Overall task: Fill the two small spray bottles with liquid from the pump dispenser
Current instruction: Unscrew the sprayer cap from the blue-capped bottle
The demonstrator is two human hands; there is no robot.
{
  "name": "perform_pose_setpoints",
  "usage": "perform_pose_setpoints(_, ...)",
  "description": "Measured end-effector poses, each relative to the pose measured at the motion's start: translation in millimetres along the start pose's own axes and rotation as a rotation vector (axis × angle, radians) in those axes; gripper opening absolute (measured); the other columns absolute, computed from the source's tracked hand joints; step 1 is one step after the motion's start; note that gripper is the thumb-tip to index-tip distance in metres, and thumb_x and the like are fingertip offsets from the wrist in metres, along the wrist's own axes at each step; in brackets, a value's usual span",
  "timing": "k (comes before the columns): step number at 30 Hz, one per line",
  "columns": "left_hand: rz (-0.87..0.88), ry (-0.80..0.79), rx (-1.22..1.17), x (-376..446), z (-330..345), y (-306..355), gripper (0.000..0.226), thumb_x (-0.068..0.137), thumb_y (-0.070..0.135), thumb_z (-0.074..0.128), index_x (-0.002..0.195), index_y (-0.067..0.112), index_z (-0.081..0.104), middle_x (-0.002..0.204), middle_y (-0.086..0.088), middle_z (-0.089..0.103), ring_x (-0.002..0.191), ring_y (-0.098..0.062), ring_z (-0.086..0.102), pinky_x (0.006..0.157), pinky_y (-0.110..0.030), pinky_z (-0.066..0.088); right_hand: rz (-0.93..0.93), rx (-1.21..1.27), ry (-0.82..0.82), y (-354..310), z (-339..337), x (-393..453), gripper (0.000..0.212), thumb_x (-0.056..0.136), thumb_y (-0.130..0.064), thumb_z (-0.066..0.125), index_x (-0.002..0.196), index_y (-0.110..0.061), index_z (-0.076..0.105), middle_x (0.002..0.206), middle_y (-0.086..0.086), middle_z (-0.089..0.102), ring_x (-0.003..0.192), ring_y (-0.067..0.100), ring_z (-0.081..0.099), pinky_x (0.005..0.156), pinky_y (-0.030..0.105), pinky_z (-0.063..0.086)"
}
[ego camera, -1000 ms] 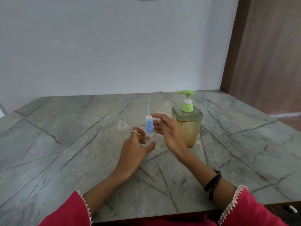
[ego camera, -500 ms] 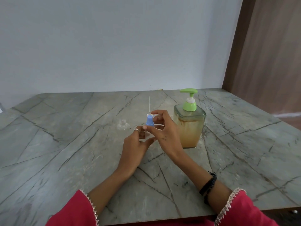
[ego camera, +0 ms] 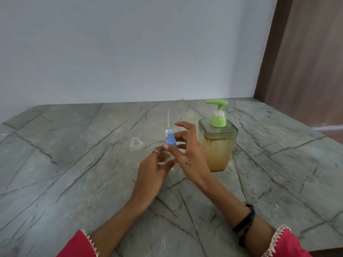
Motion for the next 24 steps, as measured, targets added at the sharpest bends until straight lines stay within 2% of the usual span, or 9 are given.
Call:
perform_pose_setpoints(2,-0.004,-0.006,-0.005,0.4,0.3,-0.5,0.031,0.085,0.026,0.063,0.114,0.024,0.055,0.083,0.03,0.051,0.072,0.016,0.051,0.064,0.006,0.035,-0.019,0.017,-0.027,-1.2,1.2,-1.2,0.053,0.091,-0.011,0.06,0.131,-0.03,0.032,0.114,-0.002,0.063,0.105,0.01,0.062,0.092,0.025,0.049)
perform_pose_setpoints(4,-0.017,-0.005,-0.004,0.8,-0.2,-1.2,0.026,0.085,0.026,0.062,0.109,0.029,0.053,0.081,0.032,0.049,0.068,0.016,0.05,0.062,0.007,0.035,-0.014,0.019,-0.023,-3.4,0.6,-0.9,0.058,0.089,-0.018,0.064,0.132,-0.036,0.029,0.121,-0.006,0.06,0.111,0.006,0.058,0.095,0.023,0.047)
perform_pose_setpoints(7,-0.018,0.004,-0.016,0.6,0.8,-0.9,0.034,0.086,0.024,0.062,0.119,0.021,0.055,0.09,0.022,0.054,0.076,0.007,0.05,0.063,0.007,0.035,0.022,-0.04,-0.017,-2.4,-0.5,0.8,0.063,0.082,-0.028,0.073,0.127,-0.038,0.029,0.11,-0.008,0.057,0.105,0.002,0.056,0.091,0.019,0.047)
perform_pose_setpoints(10,-0.005,0.003,0.007,1.2,0.9,-0.1,0.038,0.086,0.025,0.062,0.123,0.019,0.055,0.096,0.017,0.053,0.076,0.009,0.048,0.063,0.008,0.033,-0.035,-0.118,-0.04,-2.8,0.1,0.3,0.052,0.089,-0.022,0.065,0.126,-0.036,0.03,0.098,-0.013,0.057,0.096,0.003,0.059,0.085,0.019,0.049)
perform_pose_setpoints(14,0.01,-0.013,-0.031,0.3,-0.9,2.1,0.035,0.088,0.024,0.059,0.122,0.028,0.051,0.095,0.026,0.051,0.081,0.014,0.049,0.067,0.006,0.035,-0.128,-0.129,-0.093,-12.2,2.8,-3.1,0.05,0.096,-0.005,0.051,0.125,-0.037,0.028,0.114,-0.002,0.061,0.099,0.001,0.06,0.084,0.007,0.044)
perform_pose_setpoints(16,0.007,-0.014,-0.039,-1.4,-1.7,2.4,0.033,0.088,0.024,0.058,0.119,0.033,0.048,0.095,0.029,0.048,0.083,0.013,0.049,0.067,0.003,0.037,-0.138,-0.085,-0.076,-16.1,1.9,-3.4,0.048,0.097,-0.01,0.052,0.127,-0.039,0.028,0.122,-0.003,0.06,0.105,-0.001,0.059,0.088,0.008,0.044)
perform_pose_setpoints(18,-0.002,-0.007,-0.041,-2.5,-2.3,0.6,0.033,0.088,0.022,0.059,0.116,0.033,0.048,0.093,0.029,0.047,0.083,0.011,0.049,0.066,0.001,0.036,-0.127,-0.076,-0.039,-15.8,0.4,-2.7,0.054,0.092,-0.023,0.061,0.13,-0.04,0.027,0.126,-0.005,0.056,0.111,0.001,0.056,0.093,0.012,0.044)
perform_pose_setpoints(21,-0.018,-0.006,-0.036,-2.2,-1.3,-2.2,0.035,0.087,0.02,0.061,0.12,0.025,0.053,0.095,0.023,0.051,0.09,0.003,0.051,0.065,0.001,0.038,-0.086,-0.149,-0.006,-12.1,-2.0,-1.4,0.062,0.082,-0.03,0.073,0.125,-0.037,0.029,0.109,-0.009,0.055,0.099,-0.003,0.054,0.084,0.007,0.044)
perform_pose_setpoints(24,-0.039,-0.016,-0.046,-2.1,0.3,-1.7,0.034,0.087,0.022,0.059,0.121,0.025,0.052,0.097,0.02,0.051,0.094,0.0,0.055,0.07,-0.003,0.038,-0.109,-0.2,0.009,-10.8,-4.1,-2.0,0.055,0.086,-0.024,0.07,0.118,-0.044,0.03,0.098,-0.019,0.053,0.092,-0.004,0.054,0.077,0.007,0.043)
Point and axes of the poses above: each hand's wrist, its own x-axis towards the middle knuckle, its own z-axis out of the palm, y = z × x, the point moved 6 cm from there along x, towards the middle knuckle
